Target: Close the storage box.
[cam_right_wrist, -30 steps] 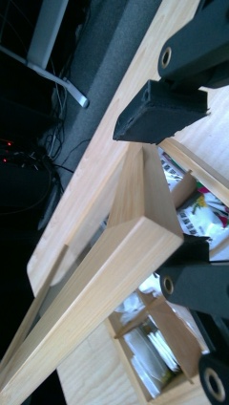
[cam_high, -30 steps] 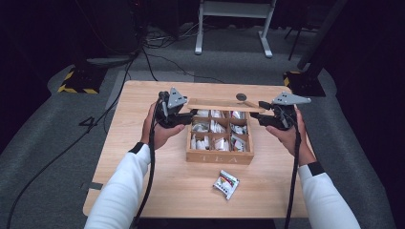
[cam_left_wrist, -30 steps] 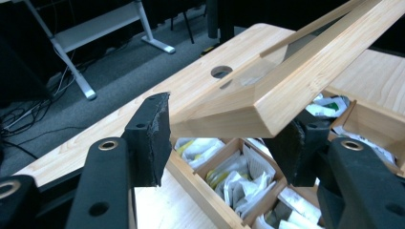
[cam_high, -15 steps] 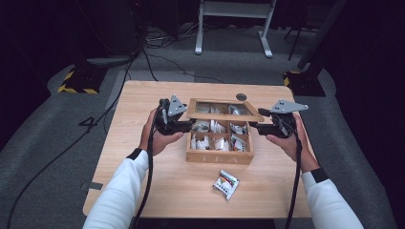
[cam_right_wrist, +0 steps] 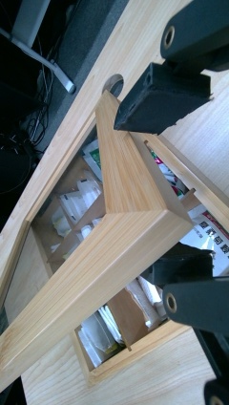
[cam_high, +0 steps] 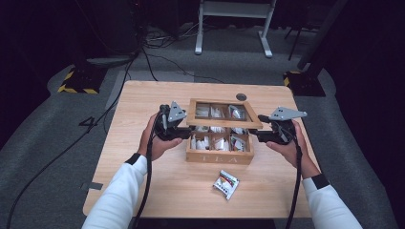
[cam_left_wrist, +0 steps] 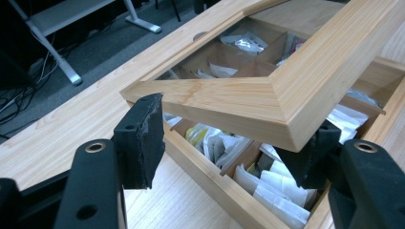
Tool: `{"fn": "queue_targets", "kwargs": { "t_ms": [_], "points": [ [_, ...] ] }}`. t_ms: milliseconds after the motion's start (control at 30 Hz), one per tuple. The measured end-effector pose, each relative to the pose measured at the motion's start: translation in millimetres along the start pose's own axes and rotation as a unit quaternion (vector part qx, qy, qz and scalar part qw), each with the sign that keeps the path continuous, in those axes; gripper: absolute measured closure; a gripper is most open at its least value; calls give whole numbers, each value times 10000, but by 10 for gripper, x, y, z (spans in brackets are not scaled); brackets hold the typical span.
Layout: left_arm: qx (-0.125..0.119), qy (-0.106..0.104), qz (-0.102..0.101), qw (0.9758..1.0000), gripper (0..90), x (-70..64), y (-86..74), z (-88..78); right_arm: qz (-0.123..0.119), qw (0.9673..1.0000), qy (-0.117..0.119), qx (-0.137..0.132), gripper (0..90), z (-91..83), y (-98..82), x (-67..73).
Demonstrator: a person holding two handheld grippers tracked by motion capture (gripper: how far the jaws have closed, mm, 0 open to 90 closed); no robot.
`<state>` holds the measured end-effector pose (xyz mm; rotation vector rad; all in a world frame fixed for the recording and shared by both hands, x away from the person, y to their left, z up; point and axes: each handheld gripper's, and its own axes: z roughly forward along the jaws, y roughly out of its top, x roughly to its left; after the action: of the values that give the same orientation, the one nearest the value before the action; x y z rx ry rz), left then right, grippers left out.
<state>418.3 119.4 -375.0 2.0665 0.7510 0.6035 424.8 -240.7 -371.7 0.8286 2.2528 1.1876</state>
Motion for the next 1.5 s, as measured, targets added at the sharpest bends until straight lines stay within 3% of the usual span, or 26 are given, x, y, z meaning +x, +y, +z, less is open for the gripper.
{"fn": "queue_targets", "kwargs": {
  "t_ms": [600,900,1167,1500],
  "points": [
    [216,-91,119,9997,360,-69,-178,84,-19,9996,197,214,300,37,-167,60],
    [352,-161,193,9991,347,-93,-250,131,215,9984,451,264,268,81,-289,60],
    [447,-180,279,9984,346,-119,-300,155,203,9981,477,325,266,96,-345,88],
    [590,-403,262,9971,343,-116,-345,180,172,9975,573,379,265,71,-395,121]
  ]
}}
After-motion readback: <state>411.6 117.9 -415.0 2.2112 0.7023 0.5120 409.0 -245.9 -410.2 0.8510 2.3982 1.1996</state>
